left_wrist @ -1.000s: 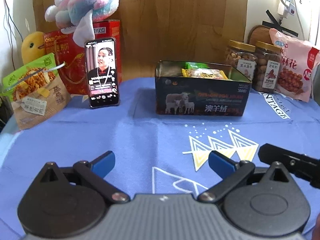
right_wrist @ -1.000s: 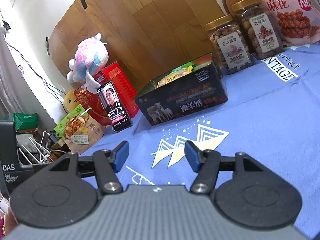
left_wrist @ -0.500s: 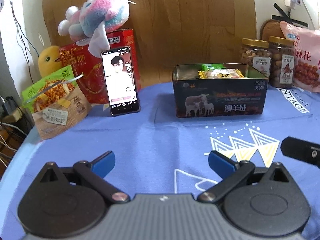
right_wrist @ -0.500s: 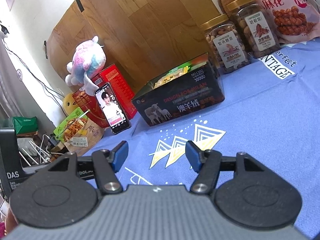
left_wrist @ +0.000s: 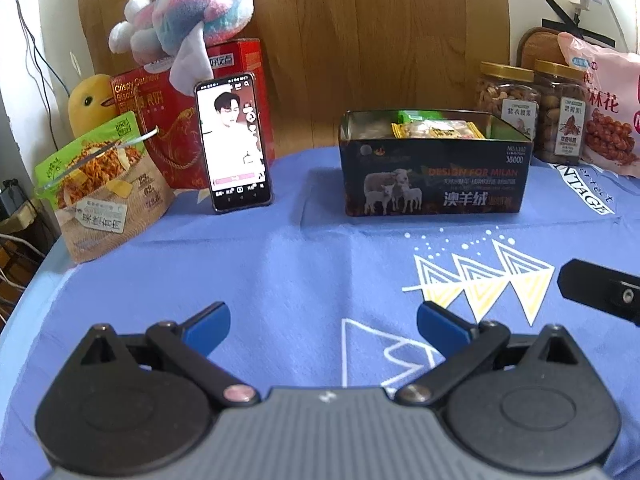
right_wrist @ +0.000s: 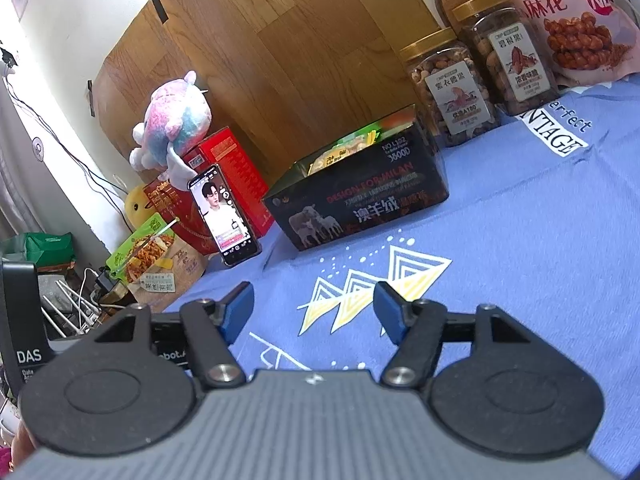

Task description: Organize snacks

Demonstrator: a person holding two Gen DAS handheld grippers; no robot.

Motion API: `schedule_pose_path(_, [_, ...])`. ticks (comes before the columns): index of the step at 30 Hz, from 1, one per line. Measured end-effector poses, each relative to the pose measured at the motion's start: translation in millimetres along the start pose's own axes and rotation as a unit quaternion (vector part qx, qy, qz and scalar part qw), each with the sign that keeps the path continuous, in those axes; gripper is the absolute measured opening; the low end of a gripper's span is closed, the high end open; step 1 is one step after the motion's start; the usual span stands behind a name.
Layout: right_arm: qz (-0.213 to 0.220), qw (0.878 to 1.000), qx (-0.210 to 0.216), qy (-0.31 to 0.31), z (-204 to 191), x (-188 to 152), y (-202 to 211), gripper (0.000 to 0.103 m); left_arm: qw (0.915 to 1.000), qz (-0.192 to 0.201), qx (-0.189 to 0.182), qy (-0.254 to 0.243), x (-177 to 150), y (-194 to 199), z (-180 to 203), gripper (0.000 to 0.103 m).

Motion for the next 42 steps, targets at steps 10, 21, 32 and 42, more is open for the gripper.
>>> schedule_pose_path(10, [-0.002,1.000,-0.001,-0.004,1.9,-0.4,-1.0,0.069,1.0000,-0.005,0.002,0.008,-0.6,-2.6,-4.4,0.103])
schedule_pose_path(21, [-0.005,1.000,-0.006,0.000,3.0,-1.5,-2.5,0.073,0.9994,-0.027,-0.021,0.009,-7.1,-6.6,3.2,0.103])
schedule_pose_path(32, [0.008,1.000,-0.024,-0.007,11.5,2.3,-1.5,0.078,0.9980,-0.035,-0.049,0.017,-8.0,-5.9,7.9,0.103])
schedule_pose_path(42, [0.007,1.000,-0.026,-0.008,13.2,2.4,-2.8,0.078,0.9974,-0.037,-0.057,0.022,-9.6,-8.1,8.3,0.103])
Point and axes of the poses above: each gripper's, at about its wrist camera, not at the fingertips, and y roughly against the way its jaws point, z to its right, x to its top, the point moved 10 cm from there along -y, roughly the way its jaws point, and after that the axes turned 4 degrees about -z, right-handed, at the moved point
